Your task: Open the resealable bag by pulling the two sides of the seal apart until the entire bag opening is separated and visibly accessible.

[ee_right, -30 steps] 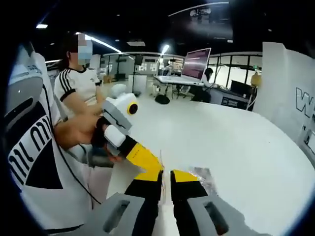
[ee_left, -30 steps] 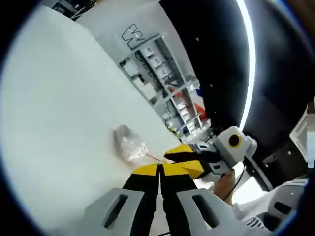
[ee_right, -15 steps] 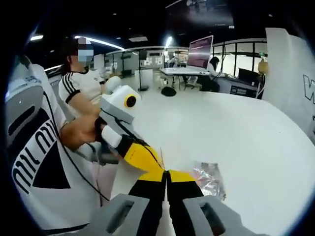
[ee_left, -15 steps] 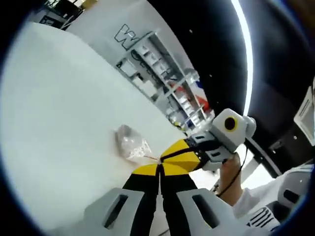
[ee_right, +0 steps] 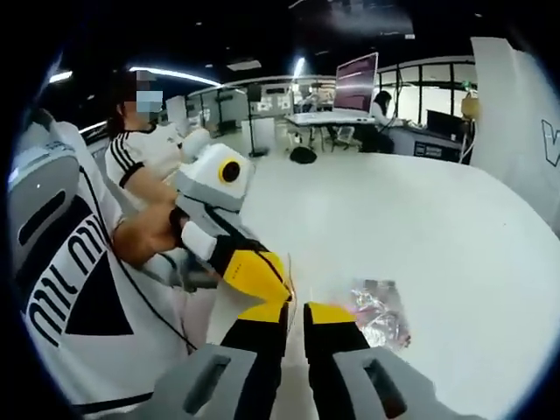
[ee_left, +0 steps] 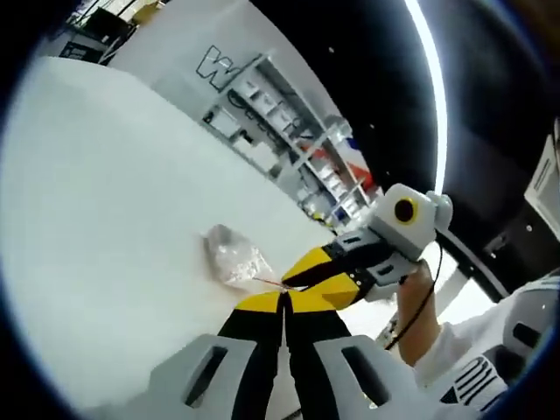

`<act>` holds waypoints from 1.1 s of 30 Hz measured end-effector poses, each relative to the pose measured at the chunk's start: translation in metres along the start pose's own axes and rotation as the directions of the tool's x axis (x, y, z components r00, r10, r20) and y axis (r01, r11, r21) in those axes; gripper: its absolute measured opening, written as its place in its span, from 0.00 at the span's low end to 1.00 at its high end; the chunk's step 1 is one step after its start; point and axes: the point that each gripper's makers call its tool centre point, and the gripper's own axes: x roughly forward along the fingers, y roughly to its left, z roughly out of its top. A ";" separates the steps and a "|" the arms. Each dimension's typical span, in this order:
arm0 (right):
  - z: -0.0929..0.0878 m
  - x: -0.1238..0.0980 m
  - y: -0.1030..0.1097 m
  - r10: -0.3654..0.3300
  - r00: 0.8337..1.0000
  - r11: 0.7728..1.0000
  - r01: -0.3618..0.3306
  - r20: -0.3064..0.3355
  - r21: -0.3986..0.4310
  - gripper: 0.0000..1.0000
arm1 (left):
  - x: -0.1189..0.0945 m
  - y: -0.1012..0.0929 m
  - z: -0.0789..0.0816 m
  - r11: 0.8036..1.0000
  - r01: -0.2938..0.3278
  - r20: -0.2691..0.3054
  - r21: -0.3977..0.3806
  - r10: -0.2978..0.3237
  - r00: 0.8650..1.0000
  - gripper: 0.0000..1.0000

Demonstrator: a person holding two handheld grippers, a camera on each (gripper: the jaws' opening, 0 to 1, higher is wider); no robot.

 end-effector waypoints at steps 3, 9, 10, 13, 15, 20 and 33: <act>0.000 0.001 -0.001 0.010 1.000 1.000 -0.010 0.001 0.019 0.02 | 0.000 0.000 0.000 1.000 -0.001 -0.004 0.014 0.001 1.000 0.01; -0.004 0.002 0.002 0.033 0.999 0.999 -0.033 -0.016 0.042 0.00 | -0.001 0.000 -0.002 0.999 -0.010 -0.008 0.047 0.010 1.000 0.01; -0.003 0.002 0.002 0.033 0.999 0.999 -0.032 -0.016 0.039 0.00 | -0.001 0.001 -0.001 0.999 -0.010 -0.008 0.047 0.011 1.000 0.01; -0.003 0.003 0.004 0.025 1.000 1.000 -0.025 -0.016 0.015 0.00 | -0.001 0.001 -0.001 0.998 -0.018 -0.013 0.059 0.018 1.000 0.01; -0.002 0.002 0.004 0.022 1.000 1.000 -0.021 -0.012 0.016 0.00 | -0.001 0.000 0.000 0.998 -0.021 -0.016 0.067 0.022 1.000 0.01; -0.001 0.002 0.004 0.027 1.000 0.999 -0.027 -0.001 0.043 0.00 | -0.001 -0.001 0.002 0.993 -0.036 -0.019 0.109 0.038 0.999 0.01; 0.003 0.001 0.007 -0.117 0.993 0.991 0.115 -0.015 -0.073 0.00 | -0.003 0.002 -0.002 0.985 -0.077 -0.048 0.155 0.085 0.995 0.01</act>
